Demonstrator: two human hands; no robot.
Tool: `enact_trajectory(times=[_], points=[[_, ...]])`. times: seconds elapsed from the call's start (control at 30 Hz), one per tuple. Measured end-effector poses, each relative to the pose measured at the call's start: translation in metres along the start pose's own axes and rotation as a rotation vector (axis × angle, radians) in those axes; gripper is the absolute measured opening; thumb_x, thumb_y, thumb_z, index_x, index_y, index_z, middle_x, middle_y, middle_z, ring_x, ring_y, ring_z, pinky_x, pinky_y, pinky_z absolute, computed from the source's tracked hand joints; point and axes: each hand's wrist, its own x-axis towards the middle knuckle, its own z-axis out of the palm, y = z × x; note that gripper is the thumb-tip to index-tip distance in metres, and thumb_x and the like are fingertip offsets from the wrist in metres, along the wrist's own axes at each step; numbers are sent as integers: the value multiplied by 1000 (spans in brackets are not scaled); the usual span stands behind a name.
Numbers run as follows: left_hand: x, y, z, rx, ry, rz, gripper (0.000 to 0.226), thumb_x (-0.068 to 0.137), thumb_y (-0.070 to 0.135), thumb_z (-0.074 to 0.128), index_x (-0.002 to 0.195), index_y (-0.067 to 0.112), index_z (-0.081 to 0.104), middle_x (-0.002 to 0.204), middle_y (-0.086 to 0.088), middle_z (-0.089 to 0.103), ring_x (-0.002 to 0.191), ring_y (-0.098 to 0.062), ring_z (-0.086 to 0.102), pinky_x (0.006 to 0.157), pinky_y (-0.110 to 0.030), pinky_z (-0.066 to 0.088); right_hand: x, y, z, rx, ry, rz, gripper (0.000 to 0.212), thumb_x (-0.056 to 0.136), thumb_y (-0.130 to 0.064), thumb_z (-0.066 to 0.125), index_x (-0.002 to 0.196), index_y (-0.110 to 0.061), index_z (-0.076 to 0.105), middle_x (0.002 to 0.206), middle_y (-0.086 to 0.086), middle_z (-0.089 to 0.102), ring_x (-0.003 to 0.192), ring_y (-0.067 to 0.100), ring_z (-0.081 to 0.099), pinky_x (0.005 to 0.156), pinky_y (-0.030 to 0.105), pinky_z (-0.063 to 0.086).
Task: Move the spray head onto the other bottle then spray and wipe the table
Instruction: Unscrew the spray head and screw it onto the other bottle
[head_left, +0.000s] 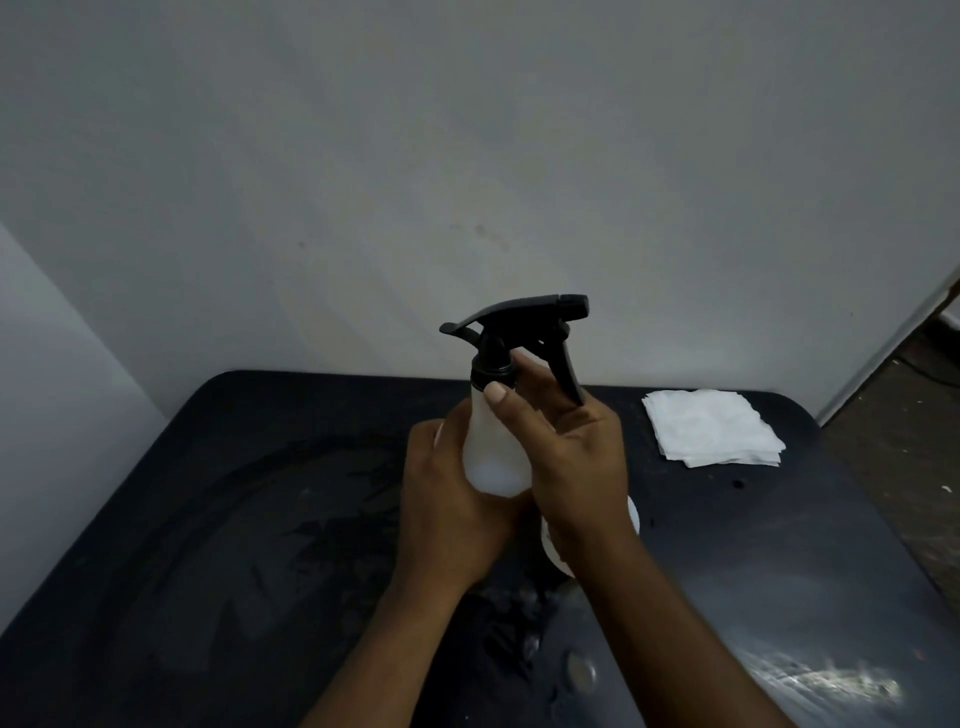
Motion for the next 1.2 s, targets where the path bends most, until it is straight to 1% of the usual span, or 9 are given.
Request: enact_trajectory(times=[0.1, 0.33, 0.5, 0.73, 0.87, 0.97, 1.07, 1.13, 1.2], points=[[-1, -1, 3, 19, -22, 0, 74, 57, 54, 74, 124, 25, 58, 115, -1, 62, 96, -2, 61, 70, -10, 52, 3, -2, -3, 7, 12, 96, 45, 59, -31, 83, 103, -23, 74, 103, -3, 76, 103, 12, 69, 86, 23, 55], [-6, -6, 2, 12, 9, 8, 84, 53, 57, 75, 129, 32, 54, 117, 5, 52, 95, 21, 45, 72, 6, 37, 5, -1, -6, 7, -41, 156, 46, 67, -18, 84, 111, -18, 70, 105, 14, 73, 99, 22, 69, 83, 28, 55], [-9, -4, 5, -6, 53, 33, 76, 55, 55, 74, 125, 35, 51, 106, 17, 44, 98, 27, 41, 71, 7, 36, 6, -3, -10, 33, -99, 174, 30, 65, -18, 83, 94, -27, 78, 100, 2, 77, 99, 14, 70, 76, 15, 53], [-8, -3, 8, -9, 3, -18, 75, 55, 58, 62, 123, 27, 57, 115, -1, 57, 98, 15, 49, 69, 1, 43, 3, 3, -6, -36, -79, -11, 32, 71, -12, 81, 86, -39, 75, 91, -11, 76, 91, 5, 70, 75, 17, 53], [1, -8, -5, -85, -87, -18, 64, 54, 53, 73, 114, 33, 62, 108, 3, 66, 97, -9, 66, 73, -28, 59, 4, 9, -16, -145, -331, -129, 43, 85, -7, 68, 126, -19, 61, 121, -3, 68, 115, 15, 62, 93, 32, 52], [5, -12, -17, -189, -188, 39, 53, 54, 45, 83, 102, 54, 62, 100, 19, 71, 90, 2, 69, 65, -14, 56, 10, 9, -29, -93, -474, -54, 47, 90, 6, 51, 136, -1, 49, 130, 7, 62, 125, 24, 56, 101, 41, 47], [4, -20, -29, -137, -371, 38, 71, 51, 48, 90, 112, 55, 54, 114, 25, 64, 104, 4, 62, 79, -20, 54, 15, -1, -39, -28, -470, -11, 28, 90, 2, 50, 116, -2, 62, 108, 0, 72, 105, 23, 66, 86, 31, 52], [2, -27, -34, -102, -513, 53, 84, 52, 50, 91, 124, 50, 48, 125, 22, 58, 116, -2, 57, 92, -34, 53, 15, -5, -42, -32, -495, 40, 18, 89, -3, 55, 105, -3, 63, 101, 19, 70, 91, 42, 64, 73, 44, 54], [0, -27, -40, -122, -623, 62, 86, 55, 43, 92, 128, 48, 47, 130, 20, 57, 121, -6, 55, 98, -40, 51, 15, -8, -43, -44, -556, 68, 28, 89, -8, 57, 116, -5, 61, 107, 24, 68, 91, 57, 55, 70, 54, 48]])
